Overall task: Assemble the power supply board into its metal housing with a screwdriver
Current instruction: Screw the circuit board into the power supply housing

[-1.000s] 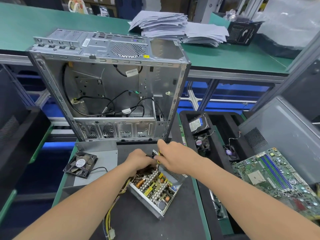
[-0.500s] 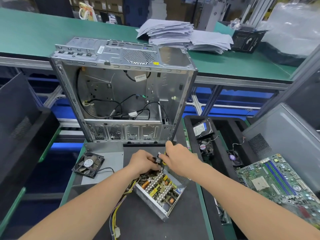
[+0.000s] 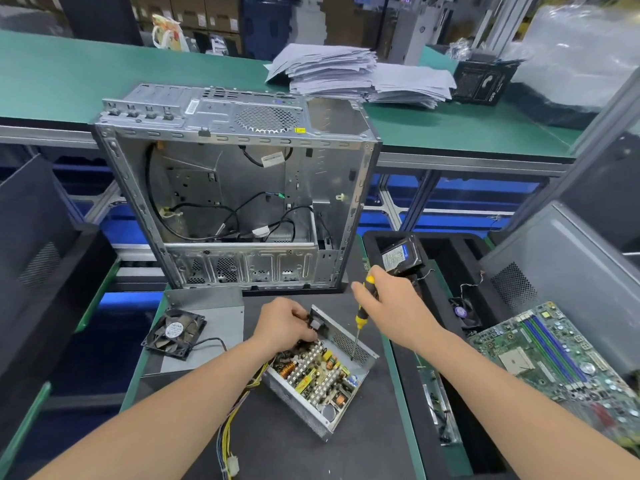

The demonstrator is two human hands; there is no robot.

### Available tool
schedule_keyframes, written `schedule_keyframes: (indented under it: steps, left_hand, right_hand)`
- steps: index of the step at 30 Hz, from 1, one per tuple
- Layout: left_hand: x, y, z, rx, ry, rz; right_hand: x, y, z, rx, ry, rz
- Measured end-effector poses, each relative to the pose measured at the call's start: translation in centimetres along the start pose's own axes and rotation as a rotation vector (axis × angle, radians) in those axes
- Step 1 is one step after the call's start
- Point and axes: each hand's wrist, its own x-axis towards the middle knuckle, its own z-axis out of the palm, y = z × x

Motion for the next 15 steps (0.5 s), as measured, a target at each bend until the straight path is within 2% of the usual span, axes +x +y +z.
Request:
schedule_keyframes:
  steps: [5,10,15]
  left_hand:
    - [0.0,0.7,0.6,0.158,0.008,0.039]
    - [0.3,0.1,0.8,0.121,0.036,0.024]
    - [0.1,0.2,1.2,0.153,0.06,0.069]
  right_hand:
    - [-0.8,1.4,0.1,0.039,-0.186,0.05]
    - [-1.2,2.7,0.8,-0.109,-0.321,0.05]
    - [-1.7,3.3,1.5,-0.115,-0.445,0.023]
